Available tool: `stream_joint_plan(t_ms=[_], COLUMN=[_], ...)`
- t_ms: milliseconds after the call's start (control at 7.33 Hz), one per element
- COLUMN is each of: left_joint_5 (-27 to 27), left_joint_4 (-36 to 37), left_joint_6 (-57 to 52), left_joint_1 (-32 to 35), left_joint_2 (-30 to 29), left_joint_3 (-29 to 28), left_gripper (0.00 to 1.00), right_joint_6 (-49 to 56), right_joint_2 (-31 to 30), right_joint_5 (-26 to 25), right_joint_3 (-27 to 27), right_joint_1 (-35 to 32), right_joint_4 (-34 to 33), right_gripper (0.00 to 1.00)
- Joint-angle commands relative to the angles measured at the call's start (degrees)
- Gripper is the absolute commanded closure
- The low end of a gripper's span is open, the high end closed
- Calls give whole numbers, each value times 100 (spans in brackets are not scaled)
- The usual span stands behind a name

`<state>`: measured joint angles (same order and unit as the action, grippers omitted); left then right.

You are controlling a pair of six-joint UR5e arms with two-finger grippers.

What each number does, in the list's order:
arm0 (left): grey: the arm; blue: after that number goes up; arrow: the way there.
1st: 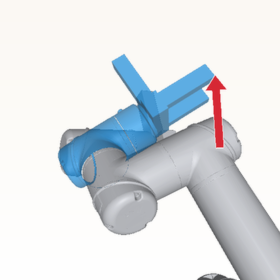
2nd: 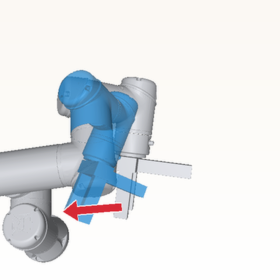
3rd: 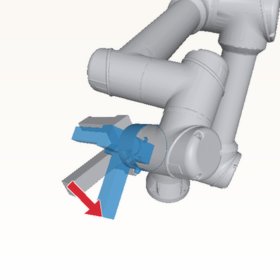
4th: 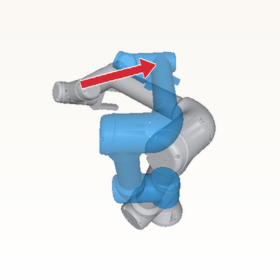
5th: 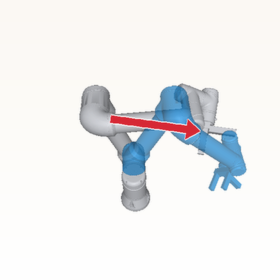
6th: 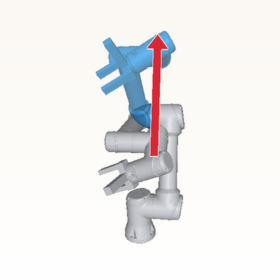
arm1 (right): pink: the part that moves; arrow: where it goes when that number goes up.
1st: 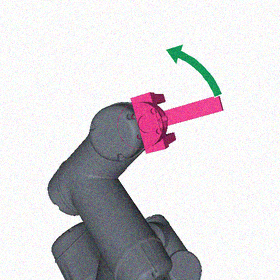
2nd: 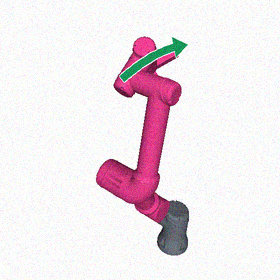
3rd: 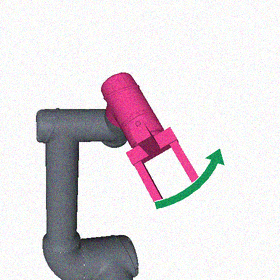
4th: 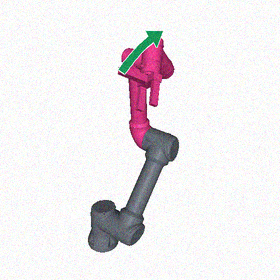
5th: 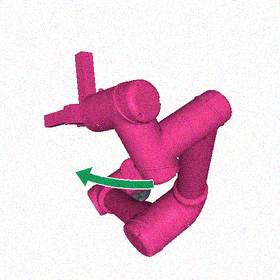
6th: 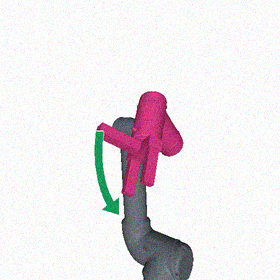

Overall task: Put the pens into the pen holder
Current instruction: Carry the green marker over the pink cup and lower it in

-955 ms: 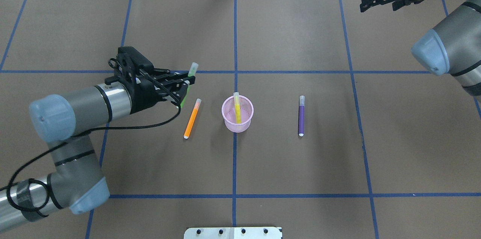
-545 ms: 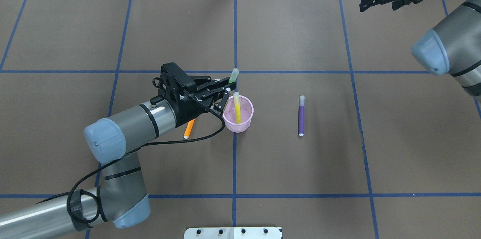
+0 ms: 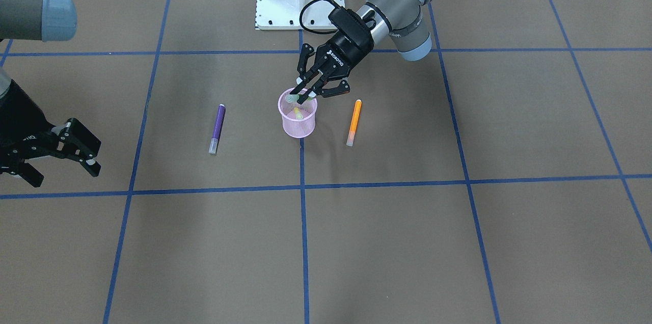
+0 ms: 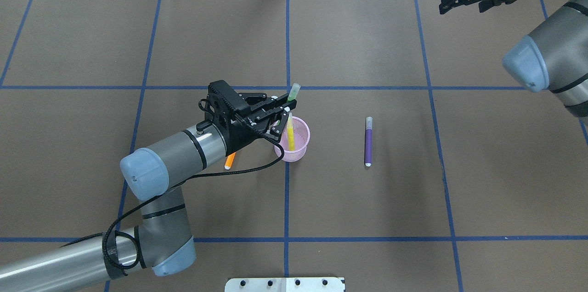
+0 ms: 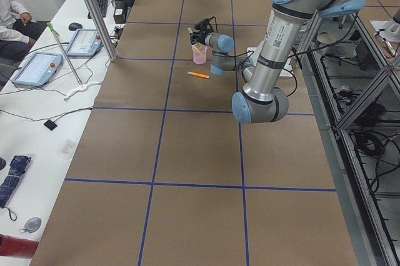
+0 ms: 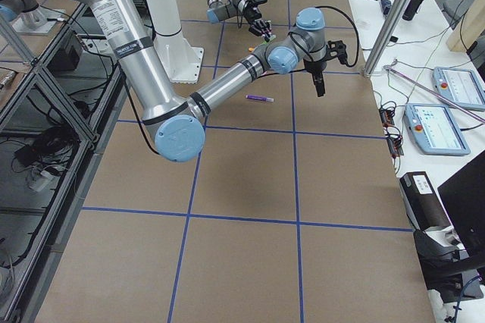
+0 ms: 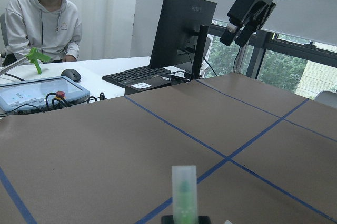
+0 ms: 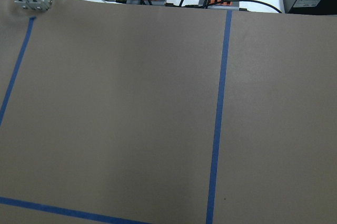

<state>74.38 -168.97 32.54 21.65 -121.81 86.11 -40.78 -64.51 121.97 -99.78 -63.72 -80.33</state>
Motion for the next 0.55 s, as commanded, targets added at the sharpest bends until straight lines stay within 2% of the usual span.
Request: stream_joint_plan(t_ms=[0,136,273,409], left_joint_5=[-3,-3,-55,-177], left_joint_4=[-5,-5,-5,-13], left_joint_6=[15,42,51,68], left_joint_1=[-11,-11,-20,-116], left_joint_2=[-62,-62,-71,-80], left_joint_3=[-59,-50,-59,-50], left_gripper=[66,30,0,0], right_joint_6=[0,0,0,0], right_joint_2=[0,0,0,0], right_joint_5=[-7,-7,-7,-7], right_joint_3=[-6,-6,-6,-6], right_joint_1=[0,0,0,0], right_joint_4=[0,0,0,0], right_gripper=[0,0,0,0])
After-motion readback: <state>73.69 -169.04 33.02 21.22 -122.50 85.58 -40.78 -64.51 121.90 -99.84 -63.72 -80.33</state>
